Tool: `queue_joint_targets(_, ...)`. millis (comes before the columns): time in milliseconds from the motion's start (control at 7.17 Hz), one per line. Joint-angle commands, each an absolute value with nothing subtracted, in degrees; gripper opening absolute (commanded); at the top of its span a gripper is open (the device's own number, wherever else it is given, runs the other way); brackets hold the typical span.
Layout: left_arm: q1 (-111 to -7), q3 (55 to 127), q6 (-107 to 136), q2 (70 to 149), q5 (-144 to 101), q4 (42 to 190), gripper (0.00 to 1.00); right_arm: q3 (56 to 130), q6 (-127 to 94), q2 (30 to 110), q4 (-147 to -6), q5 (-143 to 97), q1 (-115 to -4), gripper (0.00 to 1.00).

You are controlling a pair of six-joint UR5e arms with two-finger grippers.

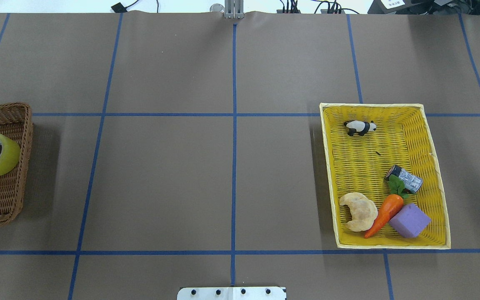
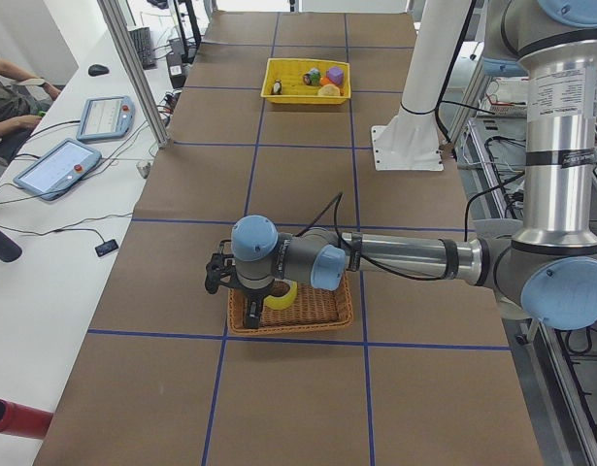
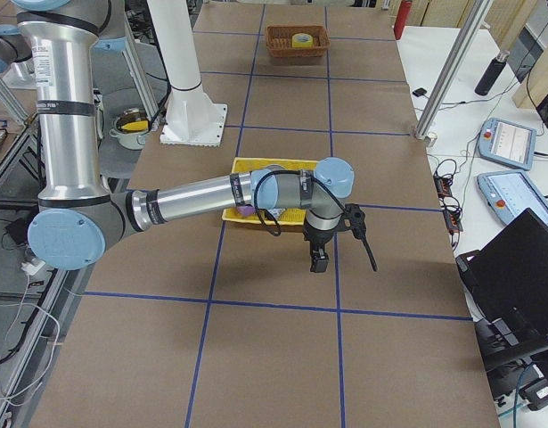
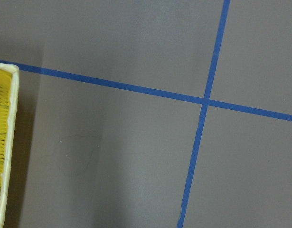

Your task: Move tape to another basket

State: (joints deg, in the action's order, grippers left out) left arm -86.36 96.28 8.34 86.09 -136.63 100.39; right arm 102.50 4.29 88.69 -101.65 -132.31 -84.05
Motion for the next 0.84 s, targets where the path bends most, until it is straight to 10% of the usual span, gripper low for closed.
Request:
queue_joint_targets(0, -86.3, 96.2, 8.5, 86.1, -136.2, 100.9, 0.98, 102.2, 3.5, 88.5, -101.5, -132.7, -84.0, 1.0)
queue_joint_targets(698, -86.0, 96.3, 8.5, 87.7, -136.2, 100.9, 0.98, 102.0, 3.5, 88.9, -101.6, -132.7, -84.0, 1.0)
